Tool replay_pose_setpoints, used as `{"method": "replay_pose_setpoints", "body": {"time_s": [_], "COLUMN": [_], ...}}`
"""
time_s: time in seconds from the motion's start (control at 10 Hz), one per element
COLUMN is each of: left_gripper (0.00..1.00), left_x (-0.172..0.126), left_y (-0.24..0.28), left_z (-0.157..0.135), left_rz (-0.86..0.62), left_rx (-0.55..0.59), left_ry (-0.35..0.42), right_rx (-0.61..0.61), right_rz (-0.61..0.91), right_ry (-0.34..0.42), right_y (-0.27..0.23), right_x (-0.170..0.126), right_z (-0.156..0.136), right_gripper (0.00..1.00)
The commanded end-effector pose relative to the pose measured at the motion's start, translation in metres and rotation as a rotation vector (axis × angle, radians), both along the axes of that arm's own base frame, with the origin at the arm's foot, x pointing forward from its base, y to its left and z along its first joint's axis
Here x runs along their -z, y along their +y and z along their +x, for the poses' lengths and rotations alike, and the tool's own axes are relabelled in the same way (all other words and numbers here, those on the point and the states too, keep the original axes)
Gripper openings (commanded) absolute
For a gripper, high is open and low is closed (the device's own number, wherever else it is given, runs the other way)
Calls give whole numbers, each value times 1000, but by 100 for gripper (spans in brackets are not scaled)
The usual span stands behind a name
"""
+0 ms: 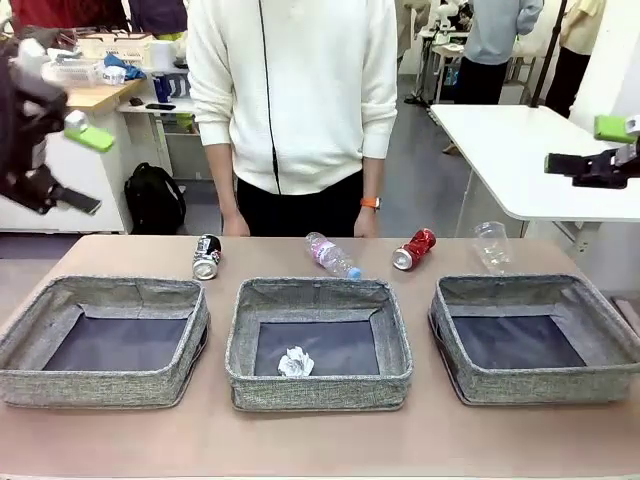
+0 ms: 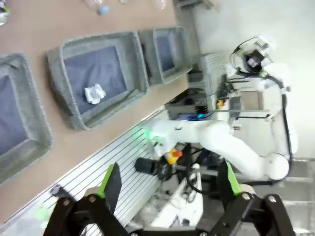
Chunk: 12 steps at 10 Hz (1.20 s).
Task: Sort the waste into the appropriate baskets.
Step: Place the picked waste into the Fabric basket indicated by the person.
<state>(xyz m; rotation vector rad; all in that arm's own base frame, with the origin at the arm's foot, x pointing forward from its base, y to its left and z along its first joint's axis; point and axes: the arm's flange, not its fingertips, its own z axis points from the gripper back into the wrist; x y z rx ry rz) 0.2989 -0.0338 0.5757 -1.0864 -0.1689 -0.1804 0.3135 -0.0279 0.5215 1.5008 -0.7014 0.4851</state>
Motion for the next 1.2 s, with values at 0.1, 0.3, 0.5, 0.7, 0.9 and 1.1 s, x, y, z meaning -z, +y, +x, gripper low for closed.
{"method": "replay_pose_setpoints", "body": {"time_s": [0.1, 0.3, 0.5, 0.7, 0.9, 1.1], "left_gripper": [100, 100, 100, 100, 100, 100], "left_x": [43, 53, 63, 32, 32, 32], "left_y": [31, 32, 43, 60, 60, 60], "left_z": [-4, -2, -3, 20, 20, 20], "left_rz": [-297, -449, -612, -454, -454, -454], "left_rx": [-68, -160, -270, -209, -209, -209], "left_ry": [-88, -153, -158, -128, -128, -128], "right_rx": [1, 1, 1, 1, 1, 1], "right_rz": [18, 18, 18, 18, 18, 18], "right_ry": [-30, -30, -30, -30, -30, -30], "right_y": [2, 2, 2, 2, 2, 2], "right_x": [-2, -2, -2, -2, -2, -2], "right_z": [3, 3, 3, 3, 3, 3], "right_gripper": [100, 100, 100, 100, 100, 100]}}
